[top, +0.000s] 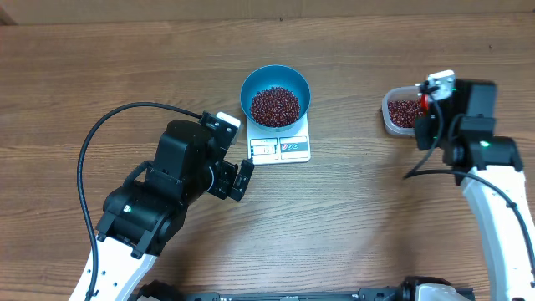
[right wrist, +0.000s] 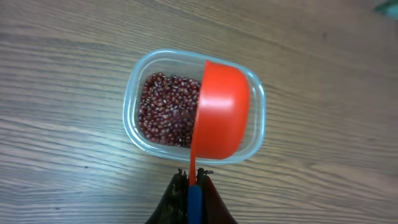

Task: Scoop item into bowl and weigh 150g on scale
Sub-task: 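Dip the red scoop into the tub beans to refill, then lift the filled scoop with the right gripper over the blue bowl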

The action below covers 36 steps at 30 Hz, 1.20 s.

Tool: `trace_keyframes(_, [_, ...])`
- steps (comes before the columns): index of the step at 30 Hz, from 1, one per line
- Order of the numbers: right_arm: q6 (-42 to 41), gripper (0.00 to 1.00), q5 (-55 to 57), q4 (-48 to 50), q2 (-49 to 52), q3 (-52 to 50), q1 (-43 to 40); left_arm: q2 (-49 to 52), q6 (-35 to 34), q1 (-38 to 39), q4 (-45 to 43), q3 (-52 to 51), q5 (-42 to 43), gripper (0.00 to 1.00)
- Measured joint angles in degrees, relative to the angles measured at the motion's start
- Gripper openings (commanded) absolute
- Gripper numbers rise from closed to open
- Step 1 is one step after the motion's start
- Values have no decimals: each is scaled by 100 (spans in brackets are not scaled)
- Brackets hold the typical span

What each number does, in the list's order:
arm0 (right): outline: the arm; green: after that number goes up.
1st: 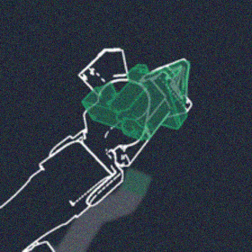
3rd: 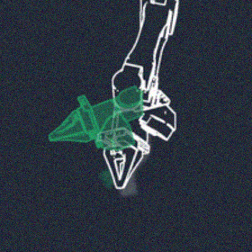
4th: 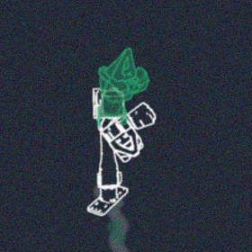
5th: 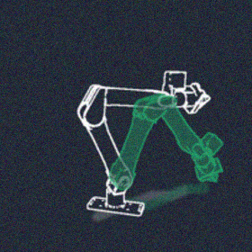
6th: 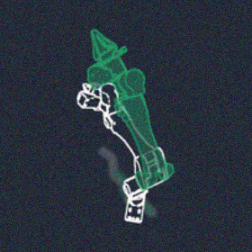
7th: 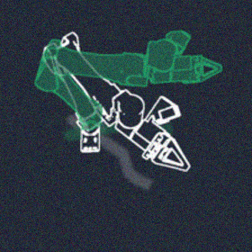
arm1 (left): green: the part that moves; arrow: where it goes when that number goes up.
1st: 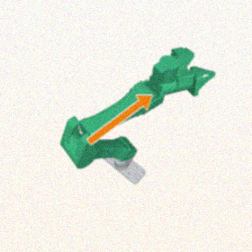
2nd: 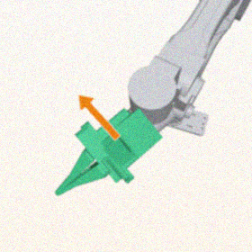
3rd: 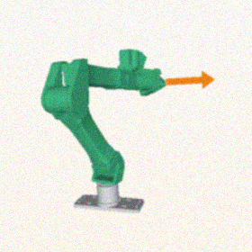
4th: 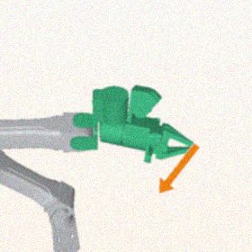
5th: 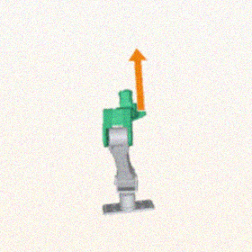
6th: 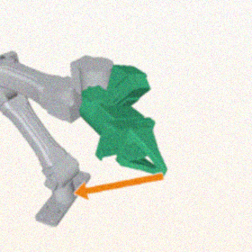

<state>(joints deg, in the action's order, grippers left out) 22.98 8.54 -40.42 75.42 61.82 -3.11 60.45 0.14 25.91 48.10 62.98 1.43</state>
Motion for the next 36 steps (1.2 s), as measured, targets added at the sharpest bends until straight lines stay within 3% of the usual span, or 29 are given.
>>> trace_keyframes(10, [-177, 3, 911, -7, 337, 0, 214, 0, 0, 0, 0, 0, 0, 100])
trace_keyframes(17, [-286, 4, -98, 96, 286, 0, 413, 0, 0, 0, 0, 0, 0, 100])
trace_keyframes(27, [-387, 3, -988, 1255, -503, 26, 1908, 0, 0, 0, 2, 0, 0, 99])
trace_keyframes(36, [-1373, 4, -1163, 1320, 138, 177, 2649, 0, 0, 0, 4, 0, 0, 99])
